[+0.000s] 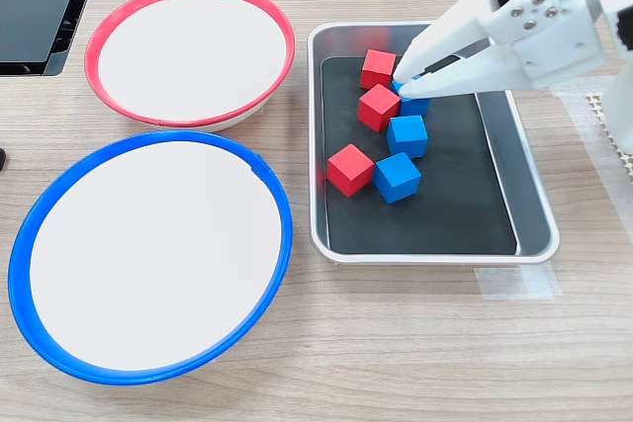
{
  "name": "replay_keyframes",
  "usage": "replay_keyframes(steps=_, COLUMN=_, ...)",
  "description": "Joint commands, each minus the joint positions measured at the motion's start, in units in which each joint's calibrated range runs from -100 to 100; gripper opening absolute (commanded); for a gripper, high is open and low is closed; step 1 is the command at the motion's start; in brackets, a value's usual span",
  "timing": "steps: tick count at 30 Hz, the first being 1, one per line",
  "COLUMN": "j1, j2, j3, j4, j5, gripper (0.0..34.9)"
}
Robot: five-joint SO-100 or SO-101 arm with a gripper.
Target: Move six blocks from tray to matching dishes
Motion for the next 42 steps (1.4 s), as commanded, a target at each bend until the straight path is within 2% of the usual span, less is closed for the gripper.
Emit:
replay_keyframes(steps=1, j1=0.1, j2=-0.3, j3=0.1, j4=0.4, j5=-0.1, gripper=0.3)
replay_keyframes(steps=25, j1=0.1, j2=-0.3, j3=0.1, j4=0.4, j5=-0.1, gripper=0.3)
replay_keyframes(steps=26, j1=0.1, j2=-0.3, j3=0.1, j4=0.4, j5=0.2, gripper=1.2)
replay_keyframes(steps=27, j1=-0.8, j2=-0.3, j3=0.1, j4=0.4, j5=0.5, gripper=7.7)
replay_keyframes(steps=28, j1=-1.4, j2=-0.3, j3=0.1, j4=0.4, j5=0.9, gripper=7.9)
replay_keyframes(steps=29, j1=-2.0, j2=-0.3, j3=0.1, j4=0.4, j5=1.3, gripper=6.2)
replay_keyframes(steps=30, j1=-2.7, j2=-0.3, j3=0.1, j4=0.4, j5=1.8, gripper=8.1)
replay_keyframes(steps=31, j1=-3.9, j2=0.2, j3=0.1, j4=-0.2, j5=0.7, gripper=1.0)
replay_keyframes(steps=34, j1=-9.1, j2=12.5, j3=-4.8, j4=-3.9, j5=-0.9, gripper=0.3)
replay_keyframes(steps=37, j1=-10.7, j2=27.8, j3=-15.1, j4=-2.7, j5=-0.6, gripper=0.3)
replay_keyframes(steps=38, j1=-11.3, j2=32.2, j3=-18.0, j4=-1.9, j5=-0.3, gripper=0.9)
replay_keyframes(steps=42, j1=-13.8, j2=47.8, j3=-28.2, j4=0.3, j5=1.8, gripper=10.7)
